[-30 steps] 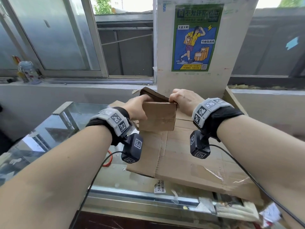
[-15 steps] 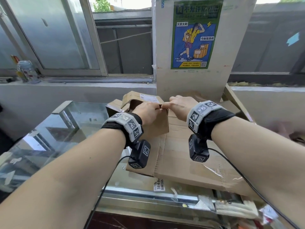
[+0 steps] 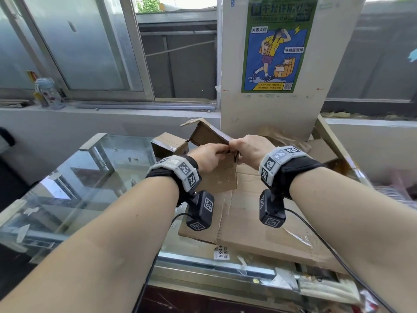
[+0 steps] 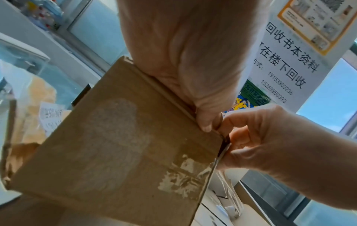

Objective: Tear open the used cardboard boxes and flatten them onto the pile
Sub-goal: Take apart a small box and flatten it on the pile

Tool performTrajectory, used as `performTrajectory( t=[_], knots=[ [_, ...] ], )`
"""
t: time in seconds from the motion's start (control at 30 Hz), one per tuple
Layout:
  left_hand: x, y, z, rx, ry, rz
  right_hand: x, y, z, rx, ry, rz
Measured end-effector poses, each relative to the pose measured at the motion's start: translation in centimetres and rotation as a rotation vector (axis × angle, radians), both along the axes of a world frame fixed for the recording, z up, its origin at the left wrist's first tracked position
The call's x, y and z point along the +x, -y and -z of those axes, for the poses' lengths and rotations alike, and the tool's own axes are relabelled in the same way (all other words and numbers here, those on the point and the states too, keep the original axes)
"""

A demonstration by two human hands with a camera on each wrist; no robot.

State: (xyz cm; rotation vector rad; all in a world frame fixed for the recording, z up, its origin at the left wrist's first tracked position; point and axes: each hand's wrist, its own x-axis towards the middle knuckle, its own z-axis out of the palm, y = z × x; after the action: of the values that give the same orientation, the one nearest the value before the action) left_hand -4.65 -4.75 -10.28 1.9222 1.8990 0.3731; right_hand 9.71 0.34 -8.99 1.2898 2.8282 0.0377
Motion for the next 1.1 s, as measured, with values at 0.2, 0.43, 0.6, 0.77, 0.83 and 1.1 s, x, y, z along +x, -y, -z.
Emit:
performTrajectory(
  t=[0.2, 0.43, 0.6, 0.77, 0.83, 1.1],
  knots=[
    [0.3, 0.1, -0.3, -0.01, 0.147, -0.051, 0.2, -0.4, 0.7, 0.074, -0.031, -0.011],
    [0.4, -0.2, 0.3, -0.055, 0.161, -0.059, 1.0, 0.1, 1.9, 0.117, -0.064, 0.044],
    [0.8, -0.4, 0.4, -0.091, 0.088, -0.078, 1.2, 0.3, 1.6, 0.157, -0.001, 0.041],
    [1.3, -0.5, 1.1, -0.129, -0.005, -0.087, 1.2, 1.2, 1.1, 0.128, 0.11, -0.043],
    [1.2, -0.4, 1.8, -0.138, -0.008, -0.08, 0.9, 1.4, 1.1, 0.082, 0.138, -0.069],
    [1.1, 1.1, 3.5, -0.118, 0.165, -0.034, 0.1, 2.0, 2.9, -0.063, 0.005, 0.055]
  ],
)
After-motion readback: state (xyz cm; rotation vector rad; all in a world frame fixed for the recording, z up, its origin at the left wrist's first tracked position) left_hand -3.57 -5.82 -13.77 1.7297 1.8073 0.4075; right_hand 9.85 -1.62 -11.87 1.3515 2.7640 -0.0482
